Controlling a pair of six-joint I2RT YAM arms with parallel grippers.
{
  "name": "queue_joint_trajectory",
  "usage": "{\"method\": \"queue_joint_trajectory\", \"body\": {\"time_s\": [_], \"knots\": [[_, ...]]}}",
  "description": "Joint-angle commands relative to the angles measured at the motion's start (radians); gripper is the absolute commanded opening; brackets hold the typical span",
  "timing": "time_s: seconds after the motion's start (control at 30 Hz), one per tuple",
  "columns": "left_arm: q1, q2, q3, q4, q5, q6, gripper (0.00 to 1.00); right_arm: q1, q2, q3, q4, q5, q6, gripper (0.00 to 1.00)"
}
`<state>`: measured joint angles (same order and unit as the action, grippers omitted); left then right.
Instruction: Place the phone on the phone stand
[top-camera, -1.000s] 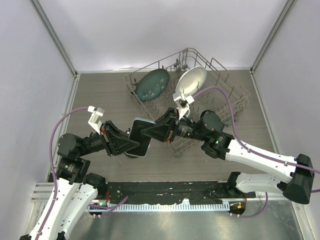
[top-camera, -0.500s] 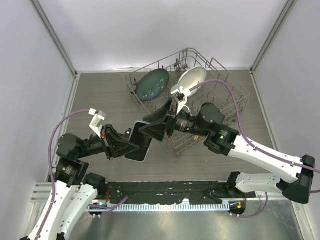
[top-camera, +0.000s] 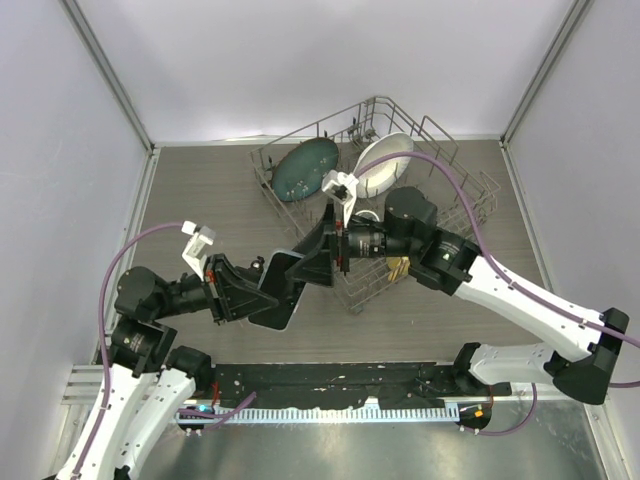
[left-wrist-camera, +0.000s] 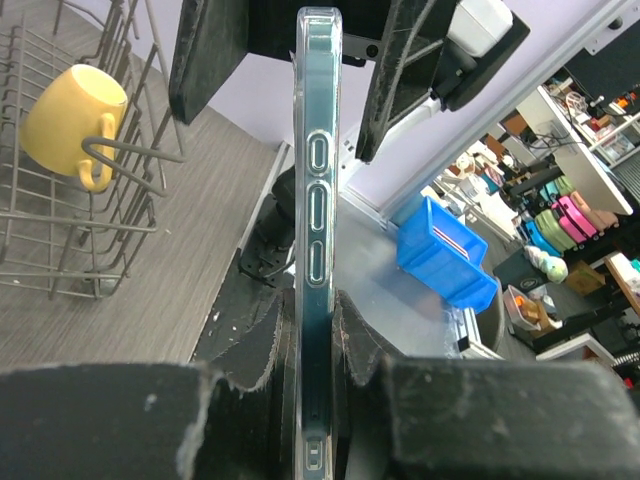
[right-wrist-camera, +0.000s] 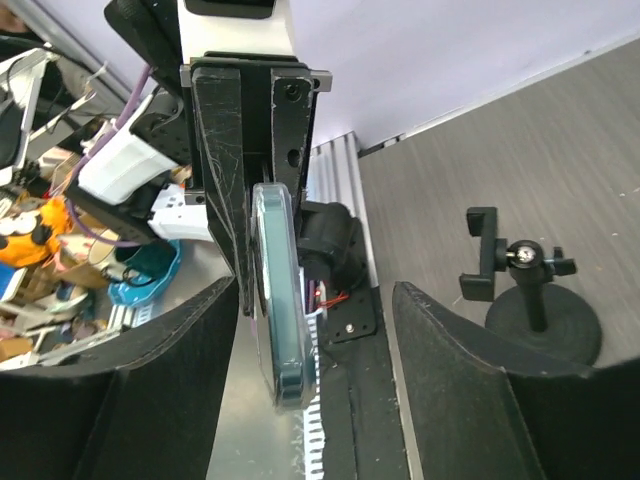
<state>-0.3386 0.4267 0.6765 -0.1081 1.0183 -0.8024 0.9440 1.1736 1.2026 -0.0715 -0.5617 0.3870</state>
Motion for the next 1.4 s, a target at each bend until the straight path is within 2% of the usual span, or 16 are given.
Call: {"method": "queue_joint_trajectory", "body": {"time_s": [0.0, 0.1, 0.47, 0.57, 0.67, 0.73, 0.9, 1.07, 1.2, 1.3, 1.33, 1.37], "knots": [[0.000, -0.020, 0.055, 0.047, 0.054, 0.005, 0.00, -0.005, 0.040, 0.100, -0.005, -0.131, 0.022, 0.64], [-0.002, -0.029, 0.060, 0.047, 0.055, 0.005, 0.00, -0.007, 0.070, 0.129, -0.016, -0.205, 0.032, 0.54], [0.000, -0.025, 0.057, 0.048, 0.069, 0.015, 0.00, -0.008, 0.083, 0.124, 0.006, -0.293, 0.062, 0.37], [-0.002, -0.022, 0.060, 0.047, 0.069, 0.017, 0.00, -0.008, 0.081, 0.117, 0.025, -0.300, 0.078, 0.36], [-0.002, -0.023, 0.063, 0.047, 0.066, 0.019, 0.00, -0.008, 0.087, 0.103, 0.048, -0.300, 0.096, 0.42], [-0.002, -0.023, 0.063, 0.048, 0.066, 0.019, 0.00, -0.010, 0.087, 0.097, 0.067, -0.303, 0.108, 0.42], [-0.002, -0.020, 0.063, 0.048, 0.063, 0.019, 0.00, -0.010, 0.097, 0.063, 0.194, -0.331, 0.171, 0.41], [-0.002, -0.022, 0.066, 0.045, 0.055, 0.017, 0.00, -0.008, 0.118, 0.057, 0.214, -0.340, 0.187, 0.30], [0.000, -0.026, 0.067, 0.041, 0.051, 0.019, 0.00, -0.008, 0.112, 0.049, 0.214, -0.342, 0.185, 0.29], [0.000, -0.028, 0.066, 0.039, 0.043, 0.019, 0.00, -0.008, 0.100, 0.040, 0.220, -0.339, 0.184, 0.15], [-0.002, -0.026, 0.067, 0.039, 0.043, 0.019, 0.00, -0.008, 0.098, 0.031, 0.225, -0.339, 0.190, 0.01], [-0.002, -0.028, 0.067, 0.038, 0.039, 0.019, 0.00, -0.008, 0.095, 0.025, 0.233, -0.327, 0.193, 0.01]]}}
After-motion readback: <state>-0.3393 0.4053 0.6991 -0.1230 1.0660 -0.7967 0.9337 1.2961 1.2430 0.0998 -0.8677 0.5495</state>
